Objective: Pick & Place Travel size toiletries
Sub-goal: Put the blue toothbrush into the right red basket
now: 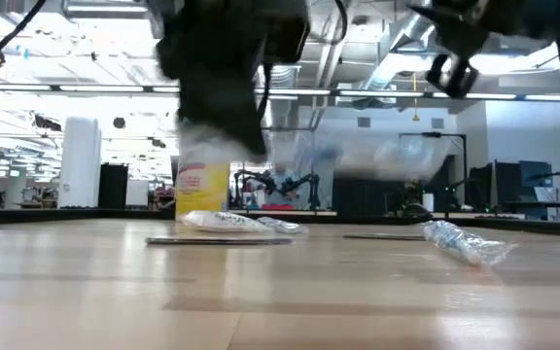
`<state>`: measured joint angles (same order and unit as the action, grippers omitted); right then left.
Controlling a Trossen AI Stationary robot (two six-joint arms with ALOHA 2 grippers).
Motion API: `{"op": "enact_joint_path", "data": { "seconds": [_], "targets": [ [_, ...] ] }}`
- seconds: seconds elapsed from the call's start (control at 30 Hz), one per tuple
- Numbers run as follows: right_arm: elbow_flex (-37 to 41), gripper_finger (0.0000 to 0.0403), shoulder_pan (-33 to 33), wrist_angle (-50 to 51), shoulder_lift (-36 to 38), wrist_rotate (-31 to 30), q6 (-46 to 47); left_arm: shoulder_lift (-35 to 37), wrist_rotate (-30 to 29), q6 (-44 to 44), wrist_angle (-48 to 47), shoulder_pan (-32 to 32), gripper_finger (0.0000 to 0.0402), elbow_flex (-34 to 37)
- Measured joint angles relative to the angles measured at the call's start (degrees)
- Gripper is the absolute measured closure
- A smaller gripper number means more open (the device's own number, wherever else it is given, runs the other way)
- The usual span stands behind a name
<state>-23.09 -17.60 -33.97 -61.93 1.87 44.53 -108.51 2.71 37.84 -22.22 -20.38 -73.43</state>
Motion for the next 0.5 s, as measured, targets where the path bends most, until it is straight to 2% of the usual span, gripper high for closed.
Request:
{"op": "enact_joint_path", "data": {
  "seconds": [0.17, 0.3, 0.5],
  "targets": [
    [-11.68, 0.0275, 1.33, 20.40, -0.44, 1.35, -9.46, 4.77, 7.26, -4.81, 0.04, 4.16, 0.0393, 0.03],
    [-23.10, 0.0236, 3.04, 38.55, -3.18, 1.40, -16.90, 6.85, 11.28, -8.68, -0.63, 6.72, 0.0393, 0.02],
    [-36.06, 0.0164, 4.81, 49.64, -10.56, 6.05, -22.78, 7.79, 11.35, -13.64, -1.77, 9.08, 0.0393, 0.00]
  ]
}}
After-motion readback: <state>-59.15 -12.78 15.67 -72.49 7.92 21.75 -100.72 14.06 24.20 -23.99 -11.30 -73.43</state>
